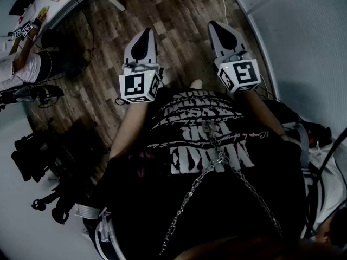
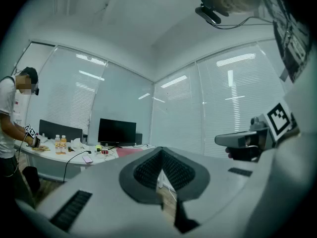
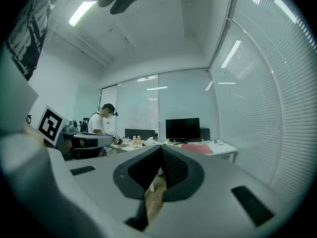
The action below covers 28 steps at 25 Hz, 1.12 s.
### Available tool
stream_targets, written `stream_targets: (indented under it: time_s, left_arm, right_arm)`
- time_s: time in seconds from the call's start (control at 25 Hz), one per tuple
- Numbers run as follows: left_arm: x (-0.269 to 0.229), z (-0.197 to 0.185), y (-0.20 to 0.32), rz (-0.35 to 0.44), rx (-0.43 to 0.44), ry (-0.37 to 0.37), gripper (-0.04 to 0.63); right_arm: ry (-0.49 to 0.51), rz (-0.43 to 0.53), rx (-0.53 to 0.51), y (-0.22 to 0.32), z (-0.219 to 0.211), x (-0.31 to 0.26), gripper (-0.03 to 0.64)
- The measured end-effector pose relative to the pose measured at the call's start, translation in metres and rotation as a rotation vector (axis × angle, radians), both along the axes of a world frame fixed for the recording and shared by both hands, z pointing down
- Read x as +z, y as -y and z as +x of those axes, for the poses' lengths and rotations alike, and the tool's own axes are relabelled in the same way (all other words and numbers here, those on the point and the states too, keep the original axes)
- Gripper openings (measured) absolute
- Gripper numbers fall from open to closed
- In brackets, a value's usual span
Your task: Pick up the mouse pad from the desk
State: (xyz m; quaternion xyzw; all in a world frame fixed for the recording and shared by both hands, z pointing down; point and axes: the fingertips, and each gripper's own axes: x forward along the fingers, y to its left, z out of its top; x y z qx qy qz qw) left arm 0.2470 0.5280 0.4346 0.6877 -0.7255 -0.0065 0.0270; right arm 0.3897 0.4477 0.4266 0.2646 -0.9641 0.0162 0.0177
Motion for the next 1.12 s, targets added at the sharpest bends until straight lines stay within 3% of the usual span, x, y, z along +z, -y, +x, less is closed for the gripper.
stream_targets:
  time_s: [0.36,0.48,0.8,1.12]
  left_arm:
    - [-0.02,-0.006,-0.025,-0.005,0.069,0.003,0.005]
    - [-0.034,-0.023,-0.036,-0.001,0.083,-0.006,0.005]
    - [-0.034,-0.083,-0.074,0.012,0.094,-0.046,0.005]
    - [-0.029,-0.124,-0.086,0.013,0.122,-0.093,0.005]
  right_arm:
    - [0.006,-0.052,0.049,-0.032,-0.002,-0.016,0.0]
    - [0.013,-0.081,0.073,-0.046,-0.01,-0.03,0.0]
    - [-0.024,-0.019,0.093,-0.091,-0.062,-0.042,0.0]
    - [-0.04,-0.029,0.157,-0.111,-0.092,-0.048,0.0]
